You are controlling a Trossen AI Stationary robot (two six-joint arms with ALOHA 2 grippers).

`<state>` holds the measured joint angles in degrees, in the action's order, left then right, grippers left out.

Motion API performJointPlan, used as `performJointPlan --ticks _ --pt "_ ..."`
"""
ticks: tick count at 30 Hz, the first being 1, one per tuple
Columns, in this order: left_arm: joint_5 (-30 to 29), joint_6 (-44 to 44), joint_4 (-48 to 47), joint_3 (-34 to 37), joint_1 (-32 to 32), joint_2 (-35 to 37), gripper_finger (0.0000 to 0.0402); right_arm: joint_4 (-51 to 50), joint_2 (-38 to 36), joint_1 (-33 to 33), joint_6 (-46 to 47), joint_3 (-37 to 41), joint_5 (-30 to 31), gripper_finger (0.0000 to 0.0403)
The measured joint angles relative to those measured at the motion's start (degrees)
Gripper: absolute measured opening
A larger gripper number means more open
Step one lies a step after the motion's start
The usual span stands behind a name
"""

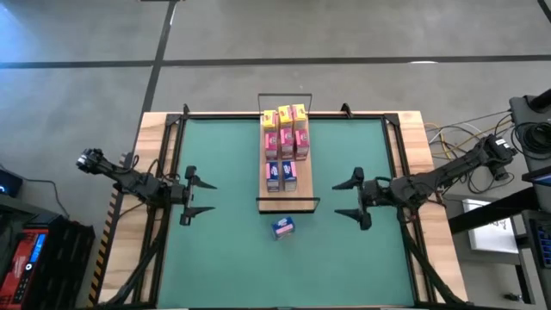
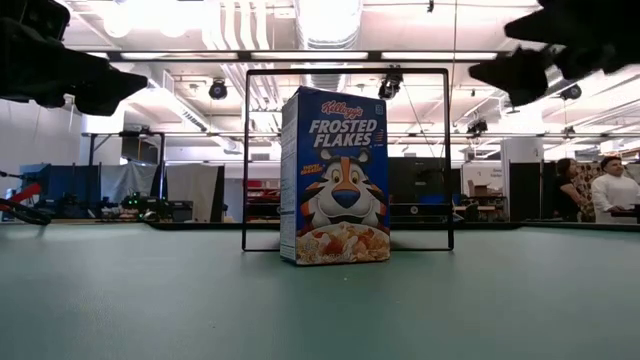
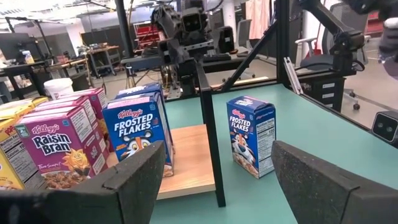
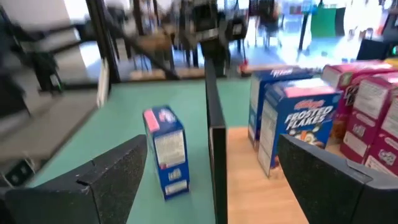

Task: Stack cereal on shelf
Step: Put the blue cereal box on the shelf aligned with the other blue cereal boxes

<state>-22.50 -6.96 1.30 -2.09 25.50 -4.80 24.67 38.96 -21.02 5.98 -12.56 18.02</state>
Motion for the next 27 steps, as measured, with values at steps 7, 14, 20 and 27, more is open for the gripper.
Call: performJointPlan --ticks 7,14,20,27 --pt "0.00 0.00 0.00 -0.02 0.00 0.00 0.0276 -16.26 9.40 0.02 0.95 -14.46 0.26 0.0361" --pt "0.00 0.00 -0.02 0.00 0.00 0.00 0.0276 -21.32 9.92 -1.23 -1.54 -20.01 6.36 0.0361" --pt "0.00 0.00 -0.02 -0.02 0.00 0.00 0.0276 -19.36 12.92 -4.29 -4.88 -22.79 5.95 0.0361" --pt "0.01 0.00 -0.02 -0.02 0.00 -0.02 0.0276 -19.30 22.94 -5.38 -5.55 -28.99 2.52 0.0361"
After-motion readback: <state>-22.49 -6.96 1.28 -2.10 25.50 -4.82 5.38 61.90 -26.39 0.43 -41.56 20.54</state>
